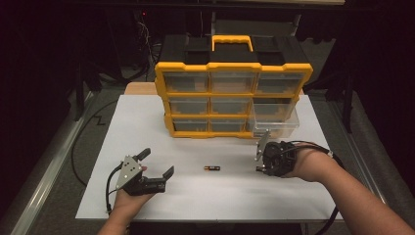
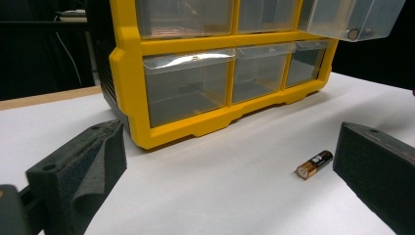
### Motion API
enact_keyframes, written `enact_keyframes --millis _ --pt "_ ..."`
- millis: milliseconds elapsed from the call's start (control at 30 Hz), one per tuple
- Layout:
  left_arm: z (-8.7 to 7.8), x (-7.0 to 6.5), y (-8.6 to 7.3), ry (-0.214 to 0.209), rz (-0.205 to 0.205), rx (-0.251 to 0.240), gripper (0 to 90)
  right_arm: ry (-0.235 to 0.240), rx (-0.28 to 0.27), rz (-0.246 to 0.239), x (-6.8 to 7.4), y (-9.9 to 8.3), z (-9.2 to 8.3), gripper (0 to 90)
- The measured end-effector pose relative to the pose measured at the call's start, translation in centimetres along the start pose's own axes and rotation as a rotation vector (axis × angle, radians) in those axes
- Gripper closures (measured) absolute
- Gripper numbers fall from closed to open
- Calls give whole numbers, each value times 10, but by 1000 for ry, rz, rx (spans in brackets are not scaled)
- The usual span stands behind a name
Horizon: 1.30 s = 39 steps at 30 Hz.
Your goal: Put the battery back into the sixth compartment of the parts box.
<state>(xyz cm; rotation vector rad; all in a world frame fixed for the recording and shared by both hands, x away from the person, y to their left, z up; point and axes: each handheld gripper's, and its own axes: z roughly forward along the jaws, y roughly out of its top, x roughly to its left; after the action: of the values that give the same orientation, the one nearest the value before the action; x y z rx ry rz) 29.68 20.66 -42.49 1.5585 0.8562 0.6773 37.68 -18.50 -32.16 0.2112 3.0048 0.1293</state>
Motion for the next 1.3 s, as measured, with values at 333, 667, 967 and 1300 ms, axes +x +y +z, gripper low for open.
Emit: enact_keyframes --millis 333,667,967,1300 --pt "0 0 0 0 -1 0 5 1 -10 -6 -3 0 -10 790" --pt "0 0 0 -1 -4 -2 5 -5 -4 4 -6 -1 -22 791" --pt "0 0 0 -1 -3 -3 5 -3 -5 4 -10 0 -33 791" --pt "-1 0 0 0 -2 -4 5 5 -9 -1 -14 1 -44 791"
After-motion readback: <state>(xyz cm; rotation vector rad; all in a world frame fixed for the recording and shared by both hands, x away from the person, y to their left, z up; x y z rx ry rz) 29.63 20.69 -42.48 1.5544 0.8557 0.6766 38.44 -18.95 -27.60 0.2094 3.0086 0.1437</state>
